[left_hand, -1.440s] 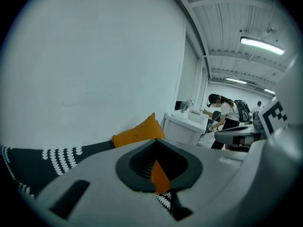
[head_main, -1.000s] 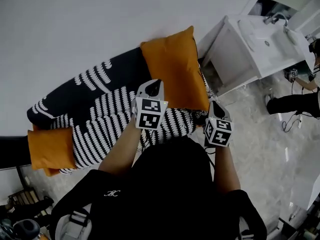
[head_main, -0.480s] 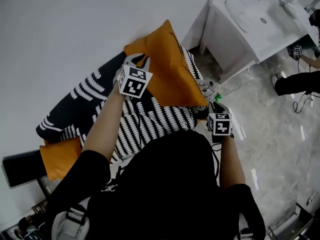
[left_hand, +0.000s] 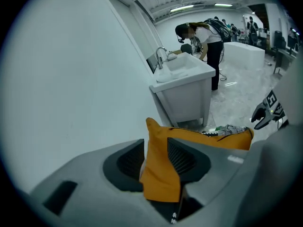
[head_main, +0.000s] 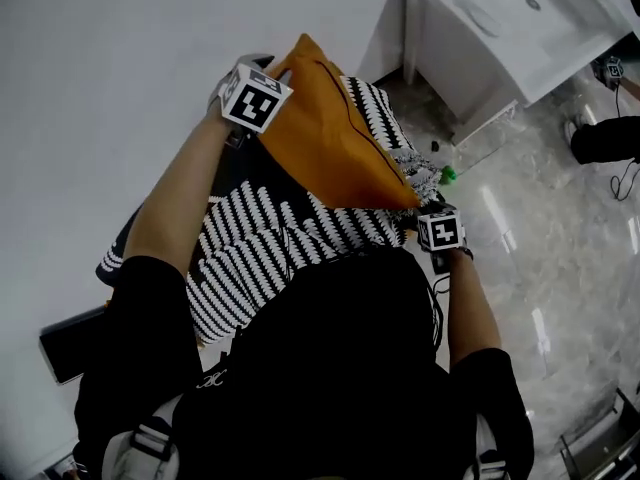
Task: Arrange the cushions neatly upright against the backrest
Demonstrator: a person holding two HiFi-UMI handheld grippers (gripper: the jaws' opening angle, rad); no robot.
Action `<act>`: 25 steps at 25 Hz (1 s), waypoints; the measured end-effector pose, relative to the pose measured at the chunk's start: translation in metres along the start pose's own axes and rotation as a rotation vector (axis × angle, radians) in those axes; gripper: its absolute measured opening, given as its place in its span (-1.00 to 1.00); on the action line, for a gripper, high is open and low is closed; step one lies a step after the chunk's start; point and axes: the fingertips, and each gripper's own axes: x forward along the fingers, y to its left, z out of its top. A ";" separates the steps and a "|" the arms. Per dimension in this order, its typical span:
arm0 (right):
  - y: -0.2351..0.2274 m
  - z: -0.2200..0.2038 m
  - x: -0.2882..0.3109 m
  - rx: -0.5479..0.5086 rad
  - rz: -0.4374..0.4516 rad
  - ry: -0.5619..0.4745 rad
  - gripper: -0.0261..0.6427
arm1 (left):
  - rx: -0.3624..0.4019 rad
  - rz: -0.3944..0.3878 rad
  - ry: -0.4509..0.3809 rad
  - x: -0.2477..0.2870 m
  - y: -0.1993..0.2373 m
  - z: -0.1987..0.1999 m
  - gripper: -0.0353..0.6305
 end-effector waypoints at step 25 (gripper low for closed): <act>0.000 -0.014 0.055 0.120 0.203 0.142 -0.80 | -0.120 -0.194 0.200 0.082 -0.008 -0.010 -0.78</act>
